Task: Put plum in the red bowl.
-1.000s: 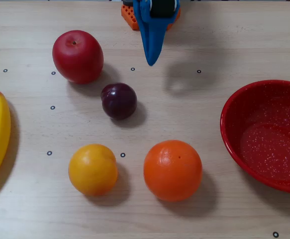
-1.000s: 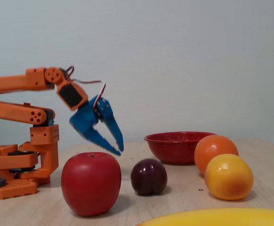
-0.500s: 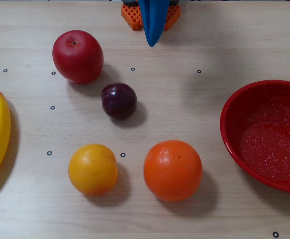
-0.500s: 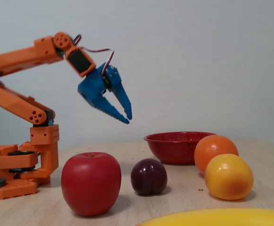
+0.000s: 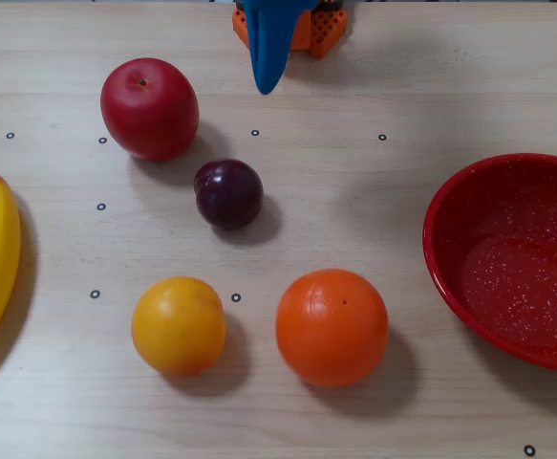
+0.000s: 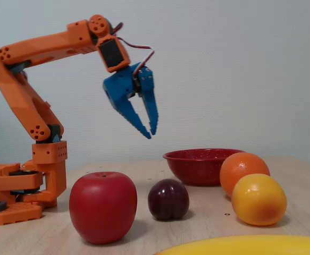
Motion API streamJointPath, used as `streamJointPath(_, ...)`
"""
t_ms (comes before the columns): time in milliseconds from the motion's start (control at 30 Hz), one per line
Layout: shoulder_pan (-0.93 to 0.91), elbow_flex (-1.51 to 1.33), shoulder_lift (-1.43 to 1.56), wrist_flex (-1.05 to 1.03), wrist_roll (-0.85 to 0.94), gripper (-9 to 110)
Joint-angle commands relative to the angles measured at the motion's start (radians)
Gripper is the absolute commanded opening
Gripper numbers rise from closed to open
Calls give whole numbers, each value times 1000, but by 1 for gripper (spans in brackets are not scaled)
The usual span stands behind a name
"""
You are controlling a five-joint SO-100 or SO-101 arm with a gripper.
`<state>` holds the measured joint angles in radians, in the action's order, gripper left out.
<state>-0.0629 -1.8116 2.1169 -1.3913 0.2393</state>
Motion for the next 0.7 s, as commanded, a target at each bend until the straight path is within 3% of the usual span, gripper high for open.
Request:
streamJointPath(0, -46, 107, -9, -12, 41, 0)
streamJointPath(300, -124, 173, -170, -21, 126, 2)
streamJointPath(667, -189, 298, -322, -232, 163, 33)
